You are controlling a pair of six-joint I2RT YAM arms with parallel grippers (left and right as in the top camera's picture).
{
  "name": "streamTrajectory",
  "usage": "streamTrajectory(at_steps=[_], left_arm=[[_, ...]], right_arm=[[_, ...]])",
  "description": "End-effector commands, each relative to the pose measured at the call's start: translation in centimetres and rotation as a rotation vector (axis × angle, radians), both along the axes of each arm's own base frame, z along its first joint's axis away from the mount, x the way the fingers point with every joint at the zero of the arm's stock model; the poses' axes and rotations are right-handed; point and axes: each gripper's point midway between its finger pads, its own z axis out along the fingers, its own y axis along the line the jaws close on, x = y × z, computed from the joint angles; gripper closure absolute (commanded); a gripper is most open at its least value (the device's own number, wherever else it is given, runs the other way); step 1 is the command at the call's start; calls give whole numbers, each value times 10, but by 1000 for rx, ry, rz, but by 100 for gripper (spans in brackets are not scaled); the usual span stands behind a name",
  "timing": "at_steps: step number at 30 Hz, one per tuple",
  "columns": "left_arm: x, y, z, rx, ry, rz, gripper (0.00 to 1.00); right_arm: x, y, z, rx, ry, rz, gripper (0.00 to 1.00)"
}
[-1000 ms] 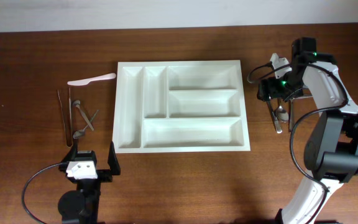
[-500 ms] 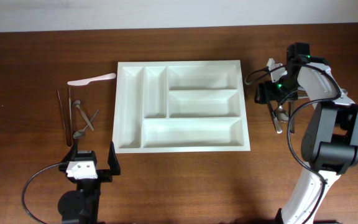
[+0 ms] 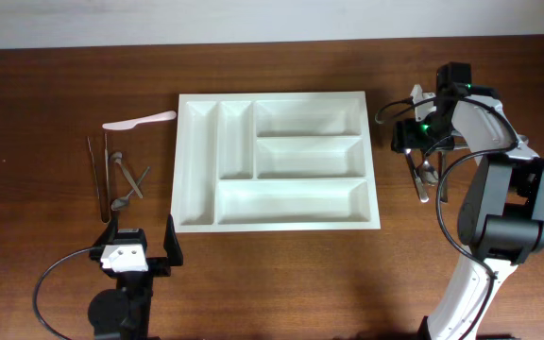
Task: Pack container
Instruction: 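Lower the right gripper and close it on the fork handle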
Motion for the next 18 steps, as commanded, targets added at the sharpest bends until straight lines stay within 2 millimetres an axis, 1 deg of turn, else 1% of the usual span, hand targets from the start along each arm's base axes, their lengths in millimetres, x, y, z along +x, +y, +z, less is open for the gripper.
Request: streamTrajectory(at_steps=[1,6,11,12,16,18], left_arm=[[0,-3,-1,15,-4,-16,1],[0,-3,-1,15,-4,-17,1],[0,-3,-1,15,-4,-16,1],[0,-3,-1,15,-4,-16,1],[0,-3,-1,15,-4,-16,1],[0,-3,-1,15,-4,-16,1]], right_arm=[[-4,-2,-10,-8,27,-15,24],[-13,3,-32,19,92,-12,25],[-15,7,-38,43,106,-8,32],[-15,7,-38,42,105,-7,34],[-14,7,-38,42,102,-8,49],[-14,7,-38,41,101,-8,52]])
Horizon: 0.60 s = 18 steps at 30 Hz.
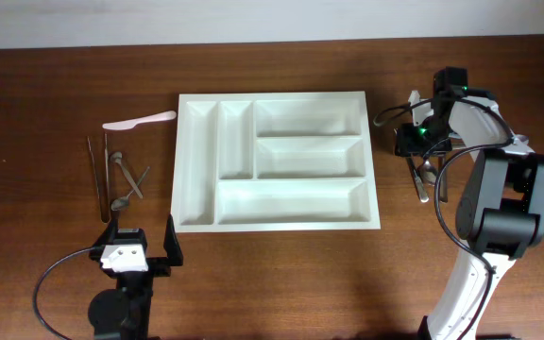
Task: Pack container
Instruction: 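Lower the right gripper and close it on the fork handle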
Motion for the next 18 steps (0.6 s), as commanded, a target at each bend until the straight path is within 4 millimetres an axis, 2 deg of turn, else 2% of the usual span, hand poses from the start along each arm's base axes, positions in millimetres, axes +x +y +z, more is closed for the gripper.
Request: streamTrajectory(at_steps=[1,18], left_arm=[[0,-3,-1,15,-4,-16,1],[0,-3,-1,15,-4,-16,1]], right_arm=[[-8,6,-19,29,51,-3,56],[-8,6,-19,29,51,-3,92]])
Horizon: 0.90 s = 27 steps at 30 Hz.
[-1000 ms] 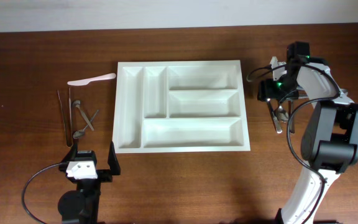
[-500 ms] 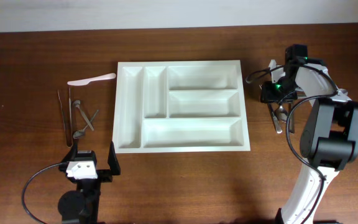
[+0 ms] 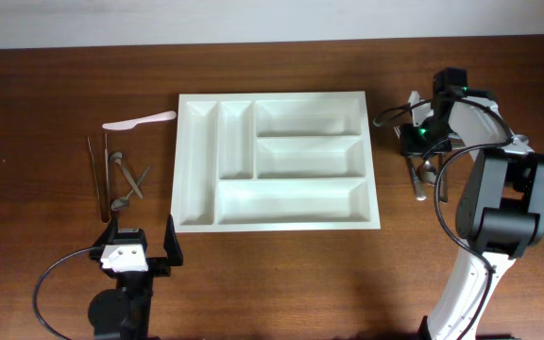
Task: Pack container
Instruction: 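Lower the right gripper and close it on the fork handle, then carry the fork to the tray's top-right compartment and release it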
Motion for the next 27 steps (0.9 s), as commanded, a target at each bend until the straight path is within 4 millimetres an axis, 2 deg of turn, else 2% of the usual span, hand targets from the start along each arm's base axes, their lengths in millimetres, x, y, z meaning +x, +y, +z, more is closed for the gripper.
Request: streamTrajectory(at_steps=[1,9,13,24,27], left_arm=[[0,-3,-1,14,-4,-16,1],[0,-3,-1,14,-4,-16,1],[0,-3,-1,14,-4,-17,1],[0,-3,-1,14,-4,-16,1],[0,-3,-1,14,-4,-16,1]], right_arm=[[-7,5,-17,25,46,-3,95],[-6,5,-15,25,43,-3,96],[1,4,-4,22,28,-3,96],[49,-1,86,4,-115,4,96],[57,16,109,32,-161,84,96]])
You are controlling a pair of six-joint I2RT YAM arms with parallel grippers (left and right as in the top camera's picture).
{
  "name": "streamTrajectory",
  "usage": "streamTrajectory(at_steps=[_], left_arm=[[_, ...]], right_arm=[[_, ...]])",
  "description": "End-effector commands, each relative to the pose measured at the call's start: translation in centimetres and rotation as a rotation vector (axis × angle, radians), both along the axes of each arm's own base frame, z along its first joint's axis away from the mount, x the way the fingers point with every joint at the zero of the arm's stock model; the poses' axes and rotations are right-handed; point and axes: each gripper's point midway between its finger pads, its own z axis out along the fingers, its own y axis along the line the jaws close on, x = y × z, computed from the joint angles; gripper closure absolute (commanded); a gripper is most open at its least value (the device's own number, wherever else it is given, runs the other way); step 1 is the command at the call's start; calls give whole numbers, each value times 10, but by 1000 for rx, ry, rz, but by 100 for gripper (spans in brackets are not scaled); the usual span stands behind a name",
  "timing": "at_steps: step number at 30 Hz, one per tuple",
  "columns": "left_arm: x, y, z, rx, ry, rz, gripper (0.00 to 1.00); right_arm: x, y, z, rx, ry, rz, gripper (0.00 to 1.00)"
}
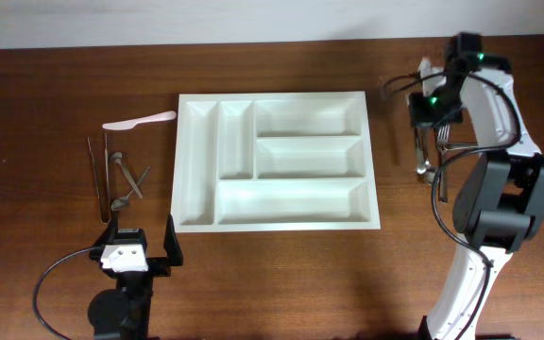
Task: Pack container
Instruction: 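Carry the fork to the tray's top-right compartment and release it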
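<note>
The white divided tray (pixel 189 161) lies mid-table with all its compartments bare. Right of it is a small pile of cutlery: a fork (pixel 443 139), a spoon (pixel 423 172) and a dark piece (pixel 442 187). My right gripper (pixel 429 104) hangs over the far end of that pile, near a white utensil (pixel 426 68); its jaws are hidden under the wrist. My left gripper (pixel 141 244) rests open at the front left, holding nothing.
Left of the tray lie a pale knife (pixel 140 120), a pair of thin sticks (pixel 97 178) and two spoons (pixel 127 179). The right arm's base (pixel 499 212) and its cable stand at the front right.
My right gripper has moved away from me, from over the middle of the right-hand cutlery to its far end. The fork now shows. The left arm has not moved.
My right gripper stayed over the cutlery pile right of the tray through the earlier moments, shifting only slightly. Now it stands farther back, over the pile's far end. The tray has stayed bare and the left arm still.
</note>
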Motion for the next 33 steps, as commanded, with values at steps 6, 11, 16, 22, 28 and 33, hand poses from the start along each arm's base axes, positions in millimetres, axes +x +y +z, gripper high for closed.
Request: streamTrajectory(at_steps=[6,11,16,22,28,33], left_arm=[[0,-3,0,15,-5,-16,1],[0,-3,0,15,-5,-16,1],[0,-3,0,15,-5,-16,1],[0,-3,0,15,-5,-16,1],[0,-3,0,15,-5,-16,1],[0,-3,0,15,-5,-16,1]], right_arm=[[21,82,64,44,-185,410,96],[18,152,72,28,-273,740,96],[-2,221,72,-40,-364,1193,96],[-9,260,57,-119,-417,1481,96],[-7,265,15,-69,-356,1489,96],[5,263,7,-71,-376,1457,96]])
